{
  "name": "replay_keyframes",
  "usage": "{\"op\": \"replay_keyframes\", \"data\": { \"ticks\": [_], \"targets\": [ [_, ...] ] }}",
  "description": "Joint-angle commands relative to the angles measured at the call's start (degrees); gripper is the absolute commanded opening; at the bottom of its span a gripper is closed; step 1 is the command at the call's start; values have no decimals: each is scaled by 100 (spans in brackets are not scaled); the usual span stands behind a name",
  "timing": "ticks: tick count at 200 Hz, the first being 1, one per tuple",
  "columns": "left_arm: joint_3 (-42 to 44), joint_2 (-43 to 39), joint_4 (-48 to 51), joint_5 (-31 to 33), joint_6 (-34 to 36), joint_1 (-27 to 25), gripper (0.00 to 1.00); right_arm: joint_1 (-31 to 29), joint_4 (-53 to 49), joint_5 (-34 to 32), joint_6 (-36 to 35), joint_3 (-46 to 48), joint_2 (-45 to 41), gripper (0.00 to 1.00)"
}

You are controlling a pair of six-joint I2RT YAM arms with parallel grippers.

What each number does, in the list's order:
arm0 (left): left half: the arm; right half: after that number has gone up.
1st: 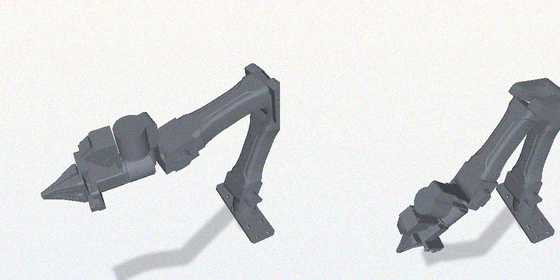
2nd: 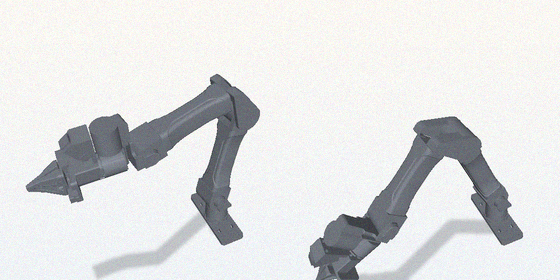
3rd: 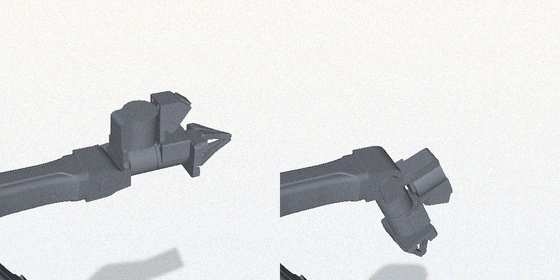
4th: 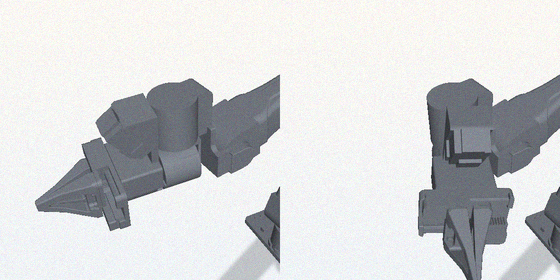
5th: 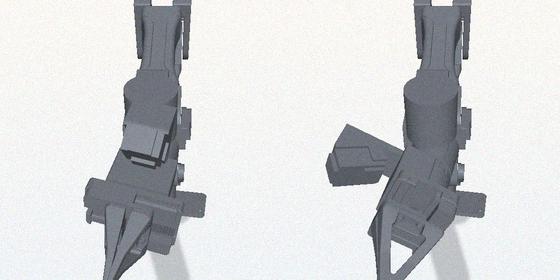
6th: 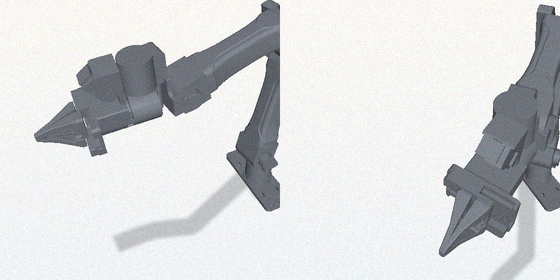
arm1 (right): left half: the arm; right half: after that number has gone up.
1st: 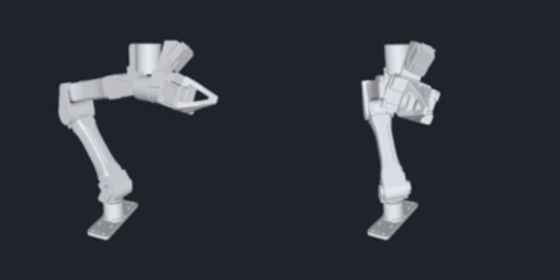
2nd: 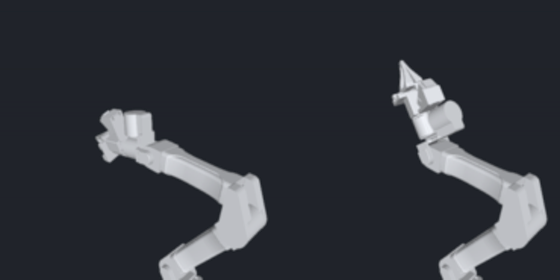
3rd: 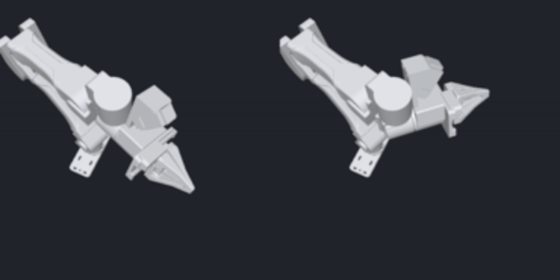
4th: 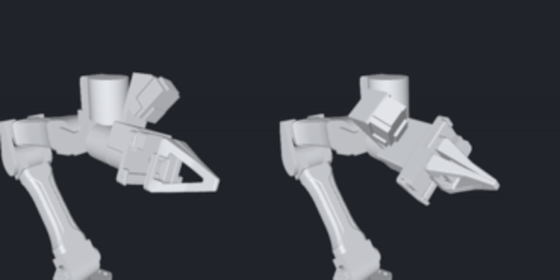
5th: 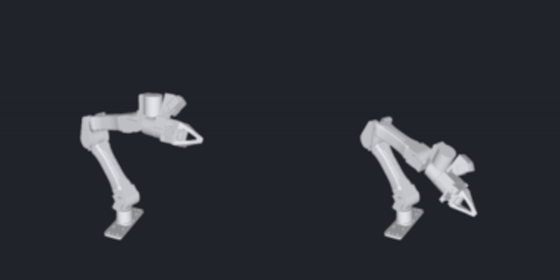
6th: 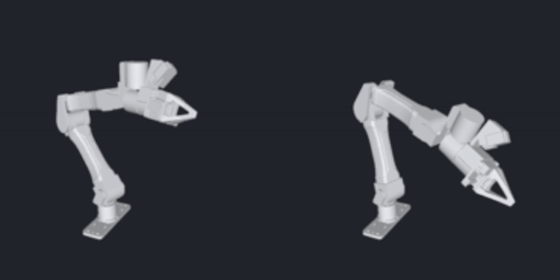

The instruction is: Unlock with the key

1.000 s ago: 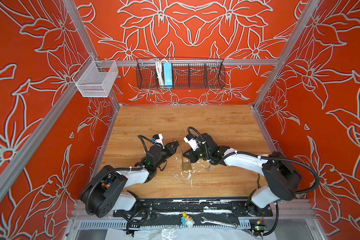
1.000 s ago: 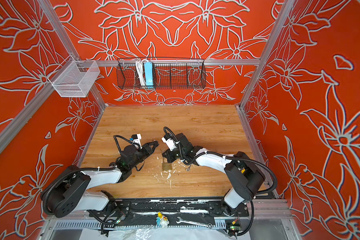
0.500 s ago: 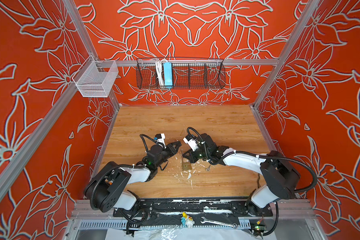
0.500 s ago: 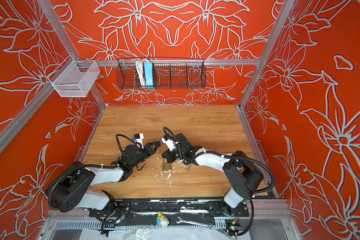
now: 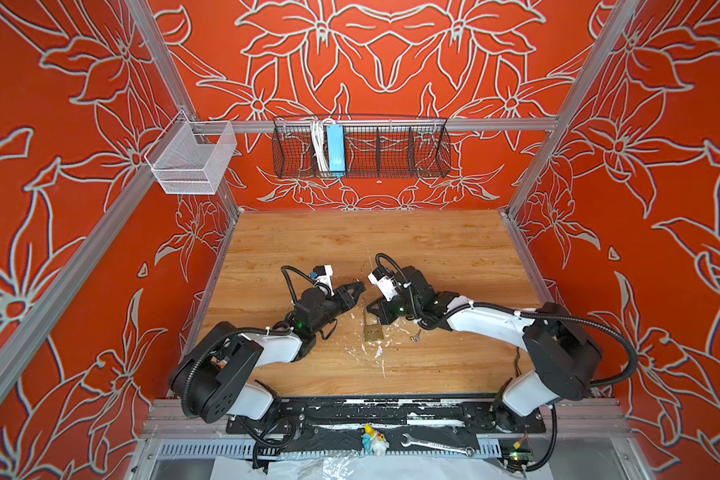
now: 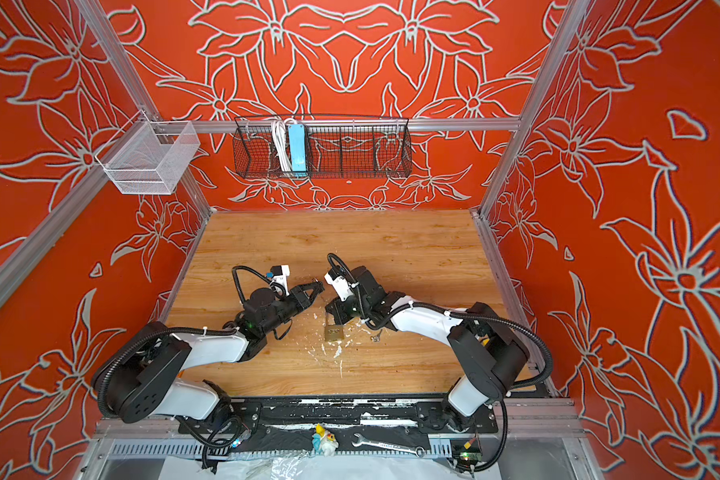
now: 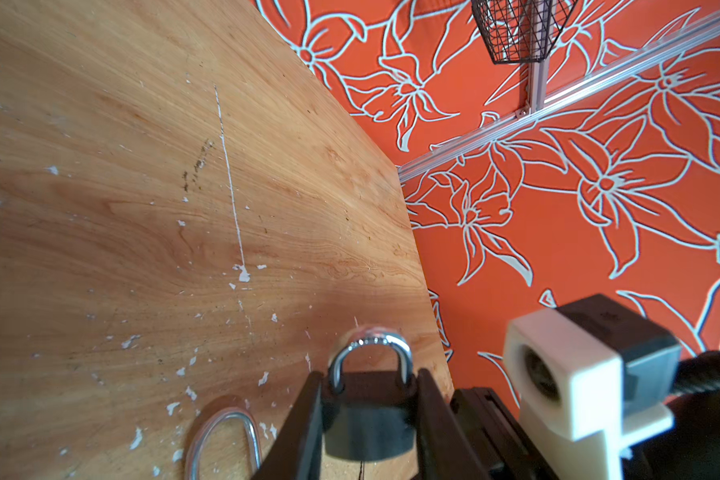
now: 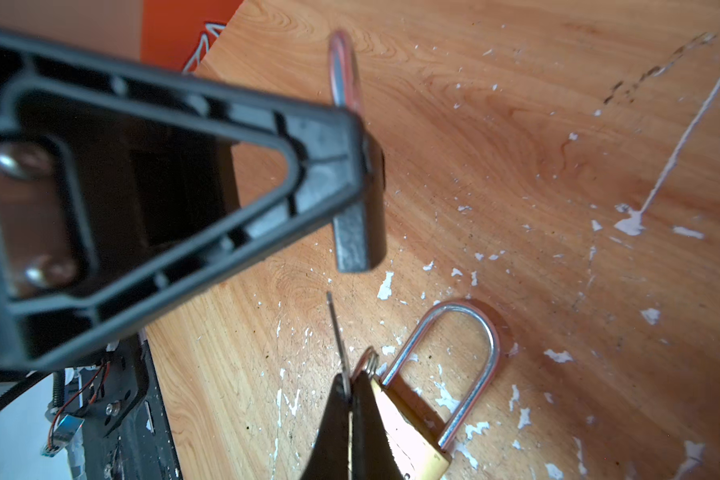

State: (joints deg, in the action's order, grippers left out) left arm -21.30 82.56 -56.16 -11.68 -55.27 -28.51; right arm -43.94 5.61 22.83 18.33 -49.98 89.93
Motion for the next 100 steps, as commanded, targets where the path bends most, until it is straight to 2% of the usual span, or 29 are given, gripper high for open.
{"op": "replay_keyframes", "data": {
  "ticks": [1,100],
  "targets": [
    [-138,64,-299,-104,85,-32,0,51,63,-165,57,99,-236,0],
    [-94,-151,-219,-66,148,-32,0,120,11,-243,92,115,-256,0]
  ]
}}
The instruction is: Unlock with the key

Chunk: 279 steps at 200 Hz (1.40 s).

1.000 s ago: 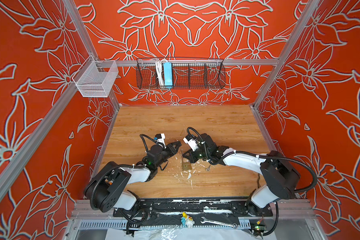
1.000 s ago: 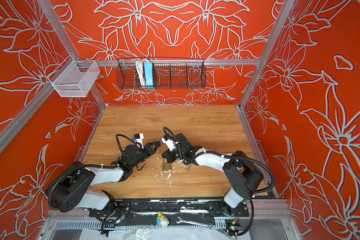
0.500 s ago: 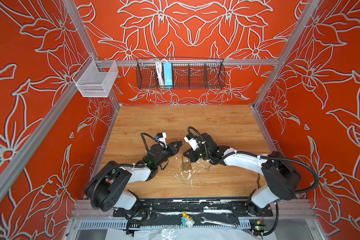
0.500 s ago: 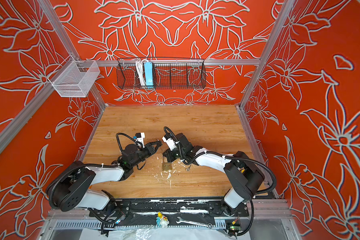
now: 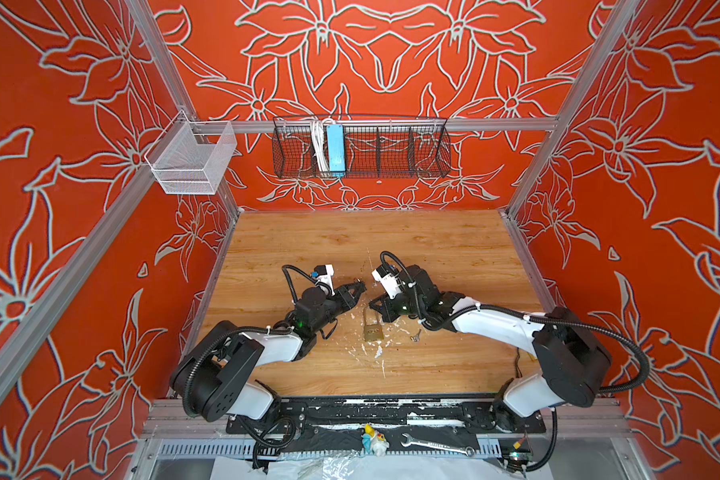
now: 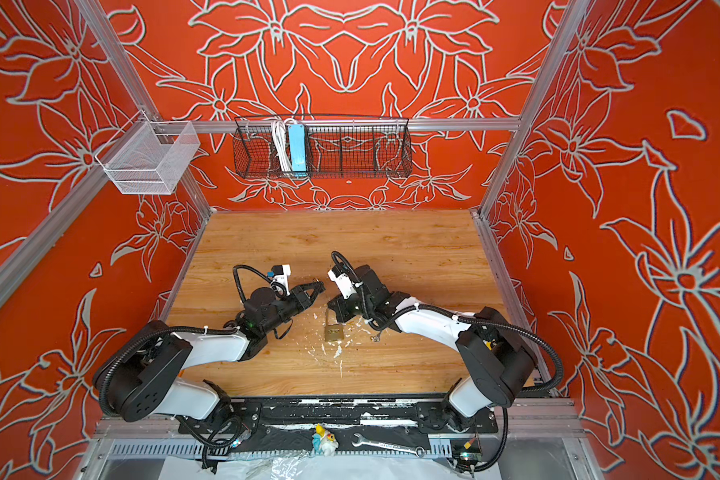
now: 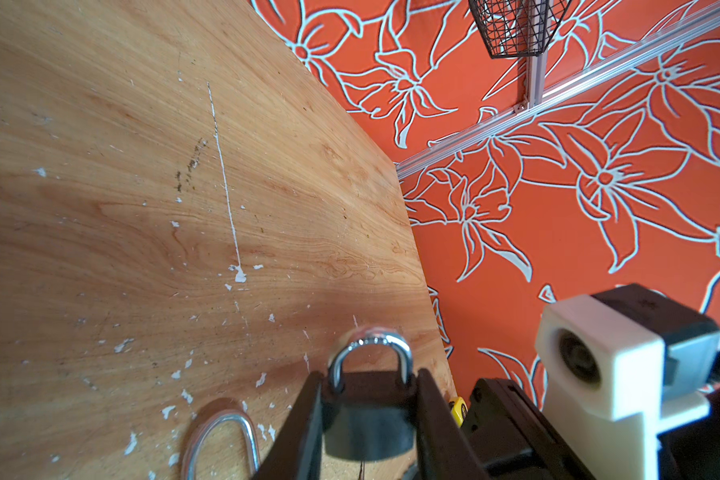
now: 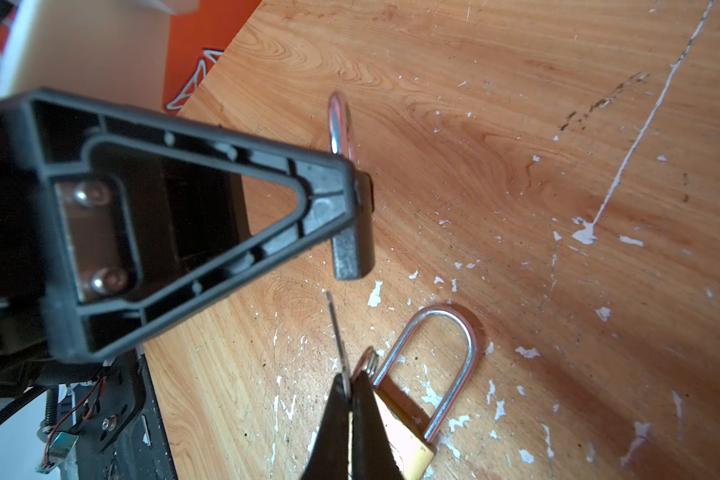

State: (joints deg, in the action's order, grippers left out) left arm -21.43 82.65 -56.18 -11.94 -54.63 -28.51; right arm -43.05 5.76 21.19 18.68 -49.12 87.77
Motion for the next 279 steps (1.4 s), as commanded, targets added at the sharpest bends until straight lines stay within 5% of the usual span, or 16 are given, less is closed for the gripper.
{"op": "replay_keyframes", "data": {
  "ticks": [1,279],
  "targets": [
    [-81,-161,-213,-38,84,-32,0,27,-5,-80,57,32,-36,0],
    [-312,122,-112,-344,237,-181,0,155,127,-120,232,134,-57,0]
  ]
}}
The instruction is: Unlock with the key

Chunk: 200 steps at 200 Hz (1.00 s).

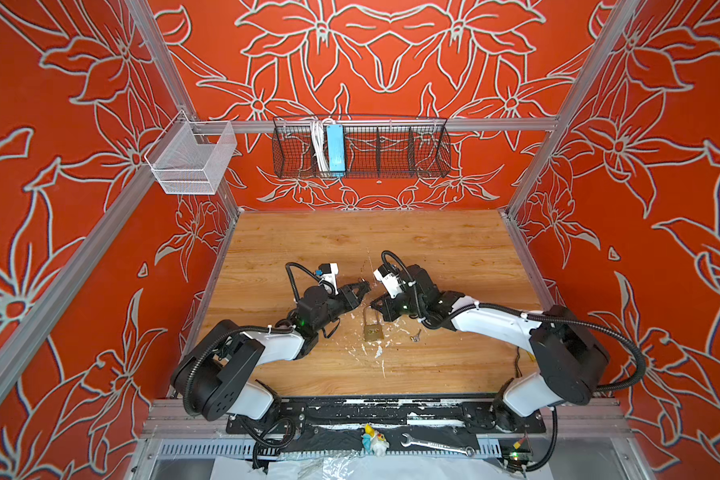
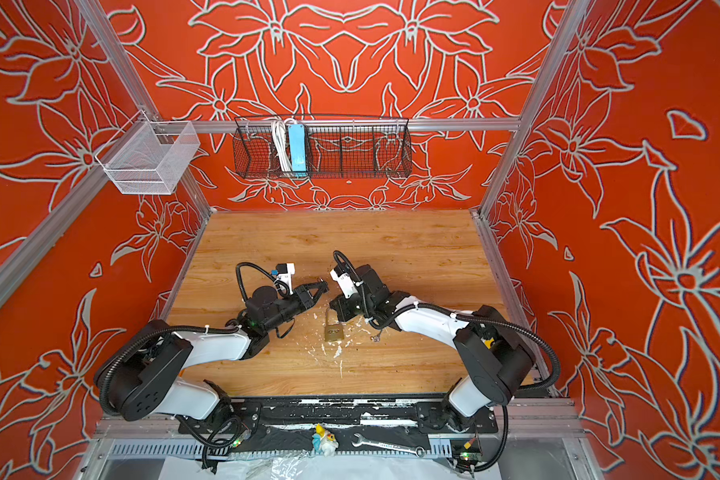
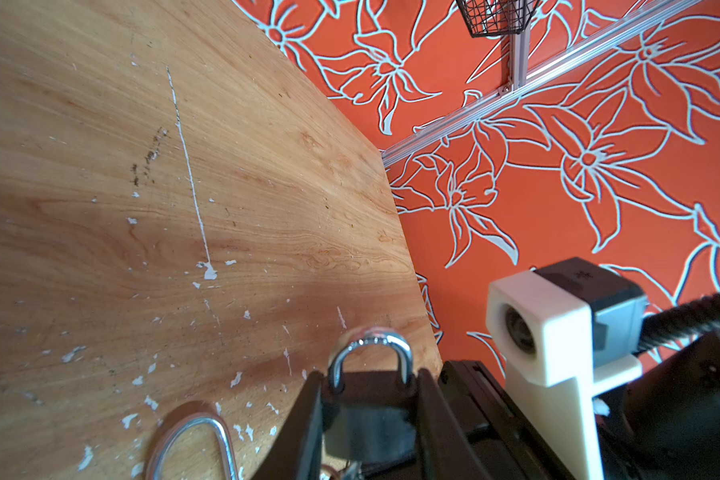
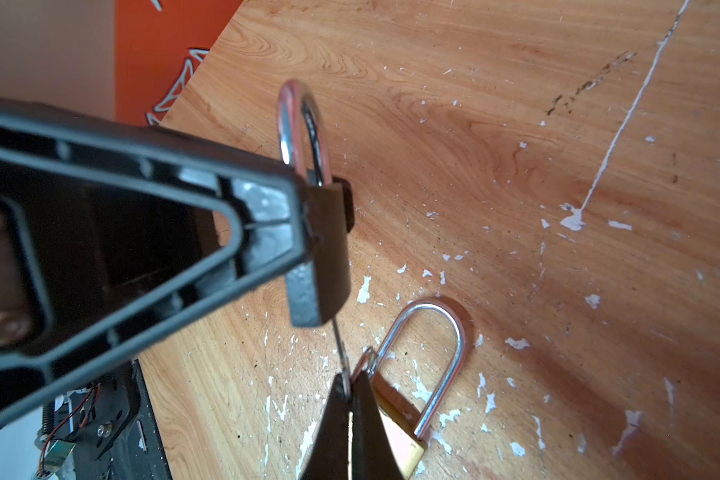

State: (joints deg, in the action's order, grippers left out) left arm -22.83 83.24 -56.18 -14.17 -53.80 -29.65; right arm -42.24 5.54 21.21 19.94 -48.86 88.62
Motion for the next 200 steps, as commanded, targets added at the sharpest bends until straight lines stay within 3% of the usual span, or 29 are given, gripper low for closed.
{"op": "replay_keyframes", "data": {
  "ticks": [1,73,144,200],
  "targets": [
    [-175,66,-99,-125,161,-67,0,75,149,-124,106,115,-147,0],
    [-354,148,316,-38,515,-146,0,225,342,-130,229,325,-394,0],
    [26,189,-583,473,520,-278,0,232,279,-88,204,272,-321,0],
    [240,-101,-653,889,590,-279,0,214,184,-5,139,177,-188,0]
  ]
}}
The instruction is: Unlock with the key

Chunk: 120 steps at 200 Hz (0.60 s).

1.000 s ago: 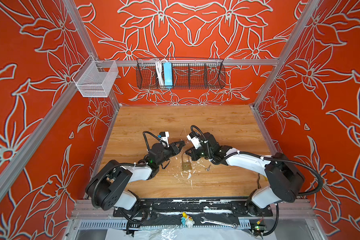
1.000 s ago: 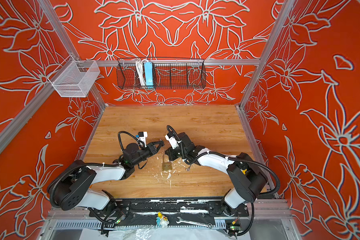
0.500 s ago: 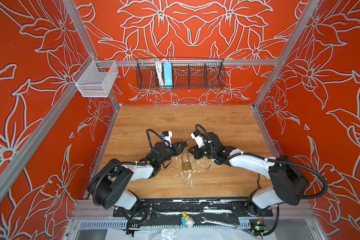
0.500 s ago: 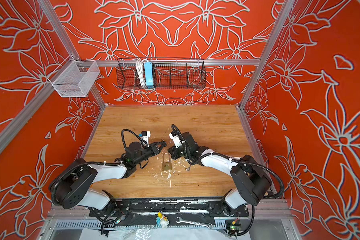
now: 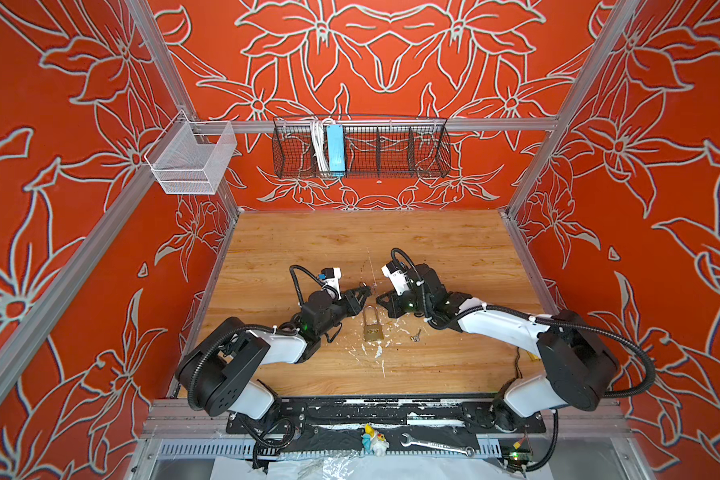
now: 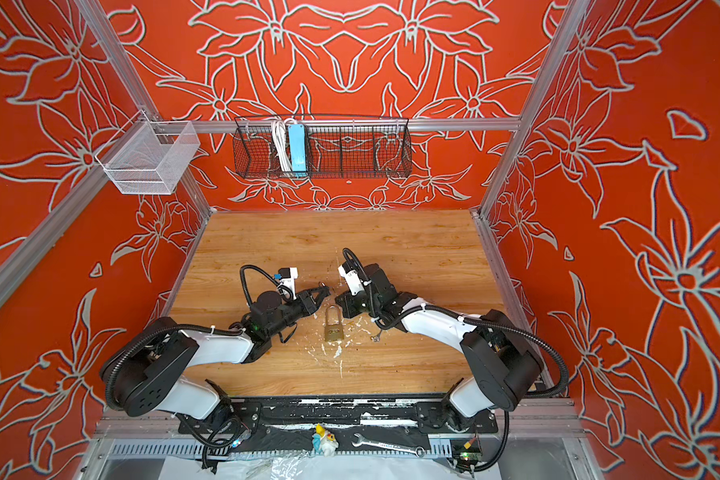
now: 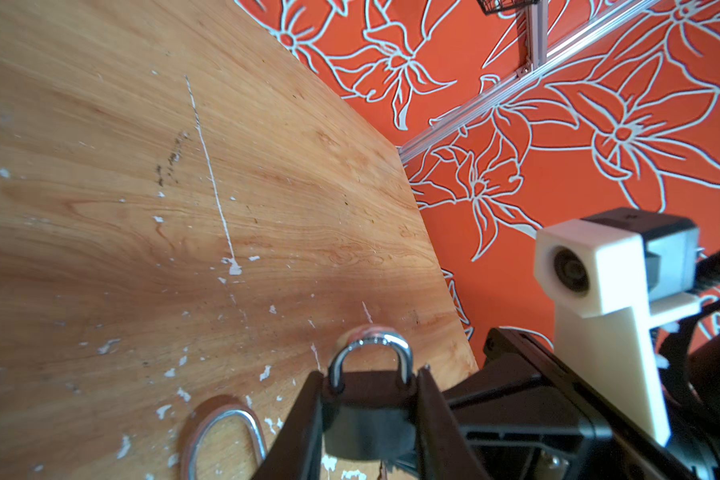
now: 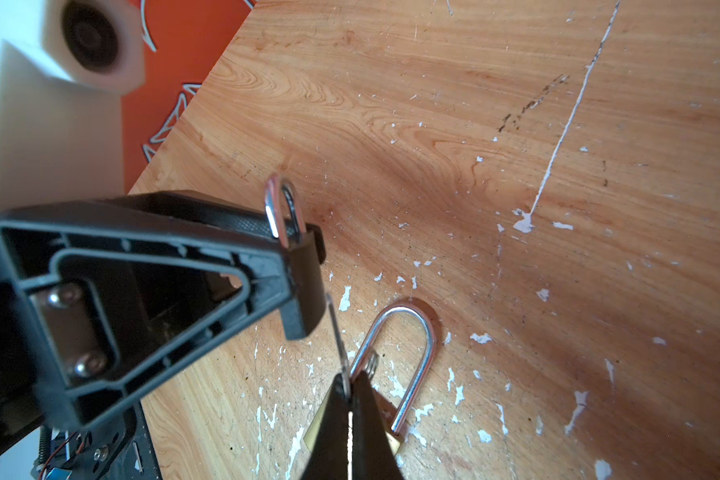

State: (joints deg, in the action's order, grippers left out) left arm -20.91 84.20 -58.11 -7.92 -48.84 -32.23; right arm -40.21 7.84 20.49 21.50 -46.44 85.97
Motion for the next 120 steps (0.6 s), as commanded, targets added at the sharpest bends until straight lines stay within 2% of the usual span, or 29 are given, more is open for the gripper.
{"op": "replay_keyframes", "data": {
  "ticks": [1,40,120],
  "targets": [
    [50,-196,-463,269,89,-21,0,7,-45,68,-19,-66,77,0],
    [143,-186,-596,542,32,-21,0,-25,22,284,8,-103,181,0],
    [93,20,-720,459,-73,-22,0,-124,121,469,-22,-155,320,0]
  ]
}}
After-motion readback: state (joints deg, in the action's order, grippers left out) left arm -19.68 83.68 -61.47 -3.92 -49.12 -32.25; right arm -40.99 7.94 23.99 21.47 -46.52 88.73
